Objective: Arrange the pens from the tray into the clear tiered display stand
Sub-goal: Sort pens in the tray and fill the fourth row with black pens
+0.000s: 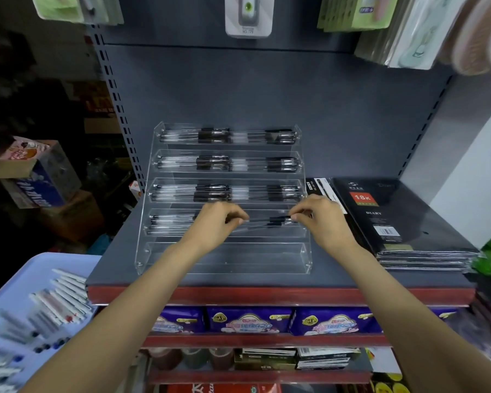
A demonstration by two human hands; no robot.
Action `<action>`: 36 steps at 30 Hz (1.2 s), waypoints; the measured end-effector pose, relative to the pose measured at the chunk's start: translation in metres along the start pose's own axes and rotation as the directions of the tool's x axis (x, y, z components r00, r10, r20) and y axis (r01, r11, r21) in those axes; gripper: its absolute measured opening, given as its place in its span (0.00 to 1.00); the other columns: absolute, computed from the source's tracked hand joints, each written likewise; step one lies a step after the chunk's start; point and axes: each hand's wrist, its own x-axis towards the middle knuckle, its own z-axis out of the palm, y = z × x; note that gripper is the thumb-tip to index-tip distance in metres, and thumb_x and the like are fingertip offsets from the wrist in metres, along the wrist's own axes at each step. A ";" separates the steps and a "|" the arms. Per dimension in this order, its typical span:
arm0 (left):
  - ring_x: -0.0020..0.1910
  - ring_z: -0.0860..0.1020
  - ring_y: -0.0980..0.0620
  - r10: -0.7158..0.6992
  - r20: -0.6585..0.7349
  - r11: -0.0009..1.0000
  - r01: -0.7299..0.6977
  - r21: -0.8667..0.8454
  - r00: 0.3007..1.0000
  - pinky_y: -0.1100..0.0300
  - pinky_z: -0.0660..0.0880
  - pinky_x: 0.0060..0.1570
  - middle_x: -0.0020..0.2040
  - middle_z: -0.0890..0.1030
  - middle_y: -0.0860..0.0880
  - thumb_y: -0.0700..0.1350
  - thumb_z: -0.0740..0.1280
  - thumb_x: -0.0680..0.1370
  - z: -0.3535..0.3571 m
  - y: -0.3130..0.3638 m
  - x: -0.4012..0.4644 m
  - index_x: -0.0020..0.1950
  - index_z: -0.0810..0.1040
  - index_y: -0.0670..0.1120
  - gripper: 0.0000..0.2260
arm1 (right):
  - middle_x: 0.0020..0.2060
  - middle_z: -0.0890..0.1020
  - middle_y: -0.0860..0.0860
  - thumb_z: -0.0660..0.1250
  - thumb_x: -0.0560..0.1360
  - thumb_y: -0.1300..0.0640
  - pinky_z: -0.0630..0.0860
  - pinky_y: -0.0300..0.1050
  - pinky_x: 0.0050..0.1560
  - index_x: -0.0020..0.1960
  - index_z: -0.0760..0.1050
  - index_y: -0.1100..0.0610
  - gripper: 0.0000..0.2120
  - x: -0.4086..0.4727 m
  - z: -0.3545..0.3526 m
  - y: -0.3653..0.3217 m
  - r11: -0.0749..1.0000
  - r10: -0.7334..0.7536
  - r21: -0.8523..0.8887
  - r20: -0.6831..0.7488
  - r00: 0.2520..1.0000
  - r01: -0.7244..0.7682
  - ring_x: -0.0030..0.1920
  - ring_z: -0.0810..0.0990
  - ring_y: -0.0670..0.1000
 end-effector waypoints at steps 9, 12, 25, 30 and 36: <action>0.56 0.76 0.50 0.082 0.162 0.966 -0.119 0.229 0.983 0.51 0.71 0.59 0.56 0.80 0.51 0.50 0.60 0.80 0.007 0.010 0.006 0.59 0.79 0.49 0.13 | 0.51 0.73 0.51 0.70 0.72 0.64 0.75 0.38 0.51 0.57 0.75 0.55 0.15 -0.010 -0.002 0.007 0.972 0.177 0.181 -0.145 0.973 -0.150 0.45 0.77 0.48; 0.62 0.73 0.49 0.071 0.280 0.957 -0.144 0.252 0.958 0.52 0.69 0.63 0.62 0.76 0.49 0.51 0.58 0.81 0.013 0.017 0.014 0.65 0.74 0.47 0.17 | 0.52 0.76 0.52 0.68 0.74 0.64 0.75 0.43 0.53 0.66 0.70 0.57 0.21 -0.010 -0.003 0.011 0.919 0.268 0.305 -0.020 0.963 -0.249 0.48 0.78 0.49; 0.61 0.73 0.48 0.059 0.364 0.980 -0.123 0.157 0.929 0.64 0.64 0.56 0.61 0.75 0.47 0.45 0.59 0.81 0.021 0.033 0.025 0.65 0.75 0.47 0.14 | 0.57 0.79 0.56 0.64 0.77 0.64 0.79 0.46 0.53 0.64 0.73 0.58 0.16 -0.010 0.003 0.018 0.785 0.355 0.500 0.120 0.927 -0.366 0.52 0.80 0.53; 0.58 0.75 0.50 0.119 0.188 0.987 -0.138 0.088 0.975 0.65 0.66 0.56 0.59 0.78 0.47 0.46 0.62 0.79 0.015 0.032 0.020 0.63 0.76 0.45 0.13 | 0.57 0.77 0.53 0.65 0.76 0.63 0.73 0.40 0.55 0.63 0.74 0.57 0.16 -0.015 0.002 0.002 0.949 0.251 0.225 -0.122 0.960 -0.220 0.53 0.77 0.48; 0.46 0.76 0.57 0.056 -0.185 0.995 -0.070 -0.071 0.981 0.79 0.67 0.45 0.49 0.81 0.51 0.40 0.65 0.77 -0.025 0.006 -0.014 0.53 0.80 0.46 0.07 | 0.50 0.78 0.51 0.64 0.76 0.64 0.73 0.35 0.53 0.58 0.76 0.57 0.11 -0.012 0.017 -0.058 0.961 0.096 0.267 -0.094 0.991 -0.068 0.46 0.76 0.46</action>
